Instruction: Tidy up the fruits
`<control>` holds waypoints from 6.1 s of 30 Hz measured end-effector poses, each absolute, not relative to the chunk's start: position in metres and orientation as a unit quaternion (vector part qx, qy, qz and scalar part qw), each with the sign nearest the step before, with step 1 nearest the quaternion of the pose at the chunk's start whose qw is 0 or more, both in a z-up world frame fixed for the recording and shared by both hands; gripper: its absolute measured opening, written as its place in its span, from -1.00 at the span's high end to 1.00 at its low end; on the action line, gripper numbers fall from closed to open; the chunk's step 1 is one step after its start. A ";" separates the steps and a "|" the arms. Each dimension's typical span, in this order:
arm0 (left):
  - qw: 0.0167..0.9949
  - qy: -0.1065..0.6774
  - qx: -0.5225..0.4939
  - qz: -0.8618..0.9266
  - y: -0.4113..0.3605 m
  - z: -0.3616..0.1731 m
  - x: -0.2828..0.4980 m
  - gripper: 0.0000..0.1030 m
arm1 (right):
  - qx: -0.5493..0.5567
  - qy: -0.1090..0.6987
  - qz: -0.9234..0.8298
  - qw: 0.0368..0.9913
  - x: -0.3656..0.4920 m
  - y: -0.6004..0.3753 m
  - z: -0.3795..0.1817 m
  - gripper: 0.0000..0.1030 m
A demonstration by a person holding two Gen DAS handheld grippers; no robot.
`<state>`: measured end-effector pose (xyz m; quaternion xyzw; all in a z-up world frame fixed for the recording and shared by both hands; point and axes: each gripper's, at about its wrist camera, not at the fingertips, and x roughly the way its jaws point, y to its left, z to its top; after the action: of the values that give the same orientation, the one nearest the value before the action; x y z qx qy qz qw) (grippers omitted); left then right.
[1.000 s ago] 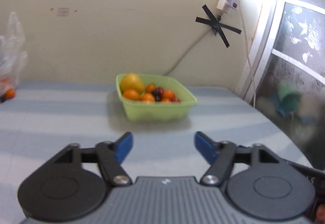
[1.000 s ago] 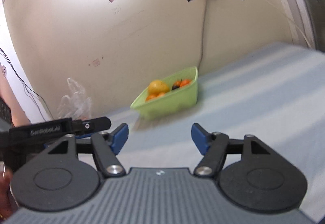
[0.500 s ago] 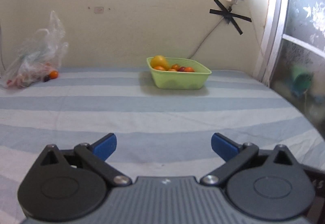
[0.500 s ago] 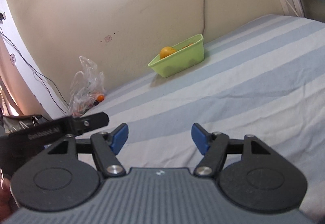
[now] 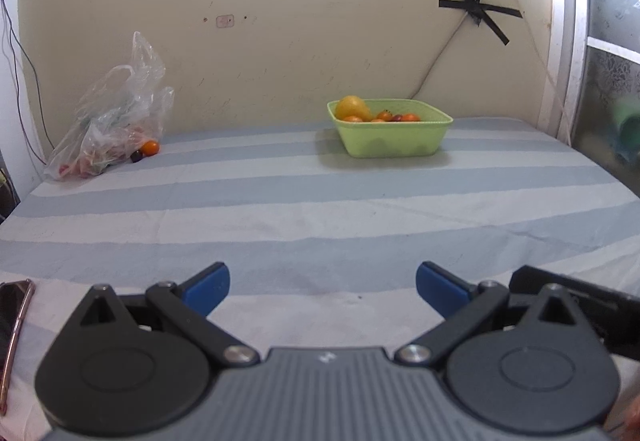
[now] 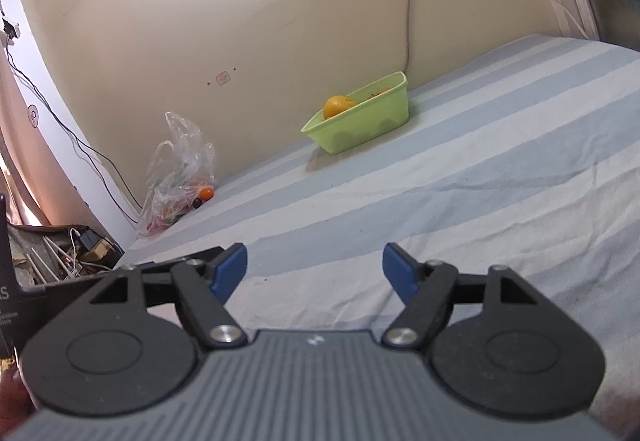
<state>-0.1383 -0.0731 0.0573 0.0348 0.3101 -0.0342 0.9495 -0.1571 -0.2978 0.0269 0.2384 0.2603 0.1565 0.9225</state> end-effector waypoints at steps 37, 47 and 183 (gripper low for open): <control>0.935 0.352 0.031 0.022 -0.055 0.039 -0.112 -1.00 | 0.225 0.276 0.127 0.926 -0.146 -0.290 0.021 -0.89; 0.939 0.337 0.063 0.030 -0.058 0.037 -0.114 -1.00 | 0.205 0.266 0.058 0.940 -0.144 -0.294 0.018 -1.00; 0.918 0.380 0.096 0.062 -0.081 0.030 -0.119 -1.00 | 0.247 0.286 0.048 0.925 -0.150 -0.299 0.016 -1.00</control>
<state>-0.1188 -0.0808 0.0298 0.0963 0.3798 0.0624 0.9179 -0.1499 -0.2989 0.0159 0.2467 0.2857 0.0484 0.9247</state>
